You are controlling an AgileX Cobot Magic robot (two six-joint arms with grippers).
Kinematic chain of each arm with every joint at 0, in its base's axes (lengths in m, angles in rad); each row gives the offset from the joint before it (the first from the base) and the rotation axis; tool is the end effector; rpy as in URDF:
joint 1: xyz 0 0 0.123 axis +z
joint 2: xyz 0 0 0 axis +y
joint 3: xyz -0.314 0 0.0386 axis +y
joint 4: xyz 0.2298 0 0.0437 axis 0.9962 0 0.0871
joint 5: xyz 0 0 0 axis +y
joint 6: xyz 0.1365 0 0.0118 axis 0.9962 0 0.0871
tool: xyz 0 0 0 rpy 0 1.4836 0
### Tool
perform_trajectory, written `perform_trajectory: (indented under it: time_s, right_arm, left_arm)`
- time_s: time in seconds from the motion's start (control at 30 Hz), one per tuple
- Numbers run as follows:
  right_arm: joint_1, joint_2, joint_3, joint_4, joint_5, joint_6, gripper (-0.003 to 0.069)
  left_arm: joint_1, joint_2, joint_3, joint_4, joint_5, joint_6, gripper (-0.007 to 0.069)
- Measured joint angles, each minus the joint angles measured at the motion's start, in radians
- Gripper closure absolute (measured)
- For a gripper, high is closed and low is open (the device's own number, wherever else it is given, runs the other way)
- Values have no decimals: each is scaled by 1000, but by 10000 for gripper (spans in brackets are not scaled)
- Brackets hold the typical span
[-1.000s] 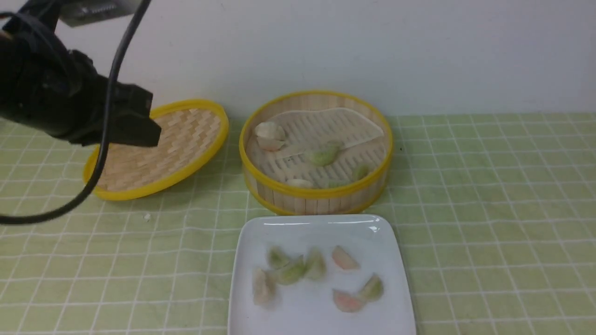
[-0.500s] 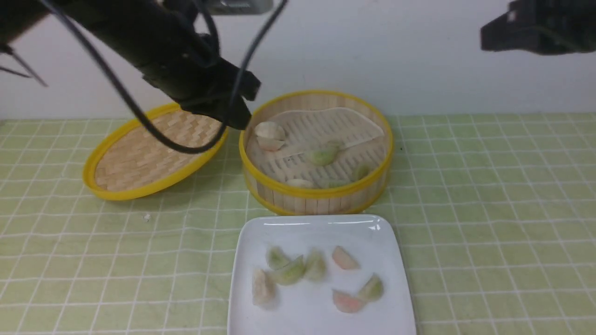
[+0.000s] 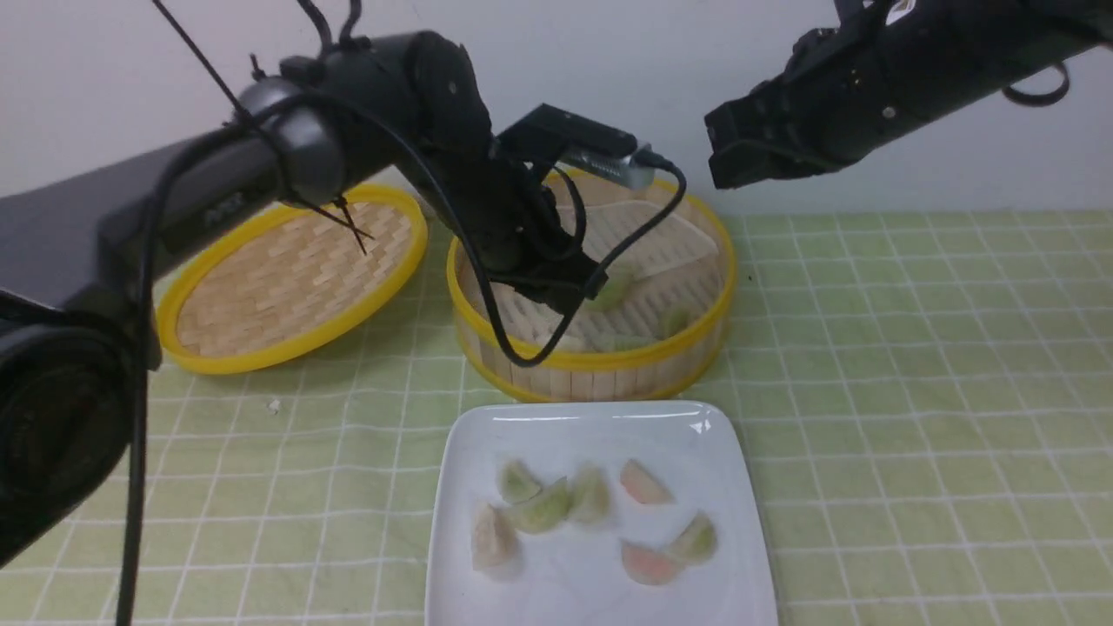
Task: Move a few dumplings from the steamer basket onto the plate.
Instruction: Use the left arm to grab a dumpling from the steamer
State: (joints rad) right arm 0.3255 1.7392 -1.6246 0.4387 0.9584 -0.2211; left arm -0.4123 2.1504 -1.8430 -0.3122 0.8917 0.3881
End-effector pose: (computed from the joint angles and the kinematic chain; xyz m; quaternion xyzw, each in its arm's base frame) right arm 0.3636 0.1730 0.3395 -0.1864 0.9184 0.2210 0.2703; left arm 0.4433 -0.2297 0.2188 0.3125 0.9123 -0.1427 0.2230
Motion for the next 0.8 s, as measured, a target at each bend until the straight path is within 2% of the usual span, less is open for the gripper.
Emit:
perform_trajectory:
  time_s: [0.2, 0.3, 0.43, 0.53, 0.63, 0.73, 0.8]
  right_arm:
    - [0, 1, -6, 0, 0, 13, 646]
    - [0, 1, -6, 0, 0, 15, 645]
    - [0, 1, -6, 0, 1, 15, 641]
    - [0, 1, -6, 0, 1, 15, 641]
    - [0, 1, -6, 0, 4, 15, 638]
    - [0, 1, -6, 0, 9, 15, 638]
    - [0, 1, -6, 0, 14, 15, 638]
  left_arm:
    - [0, 71, -2, 0, -68, 0, 180]
    - [0, 93, -2, 0, -90, 0, 151]
    - [0, 124, -3, -1, -91, -3, 149]
    - [0, 128, -7, -5, -88, -5, 181]
    - [0, 128, -8, -5, -82, -5, 286]
    - [-1, 128, -22, -3, -61, -16, 471]
    - [-2, 128, -42, 0, -38, -28, 484]
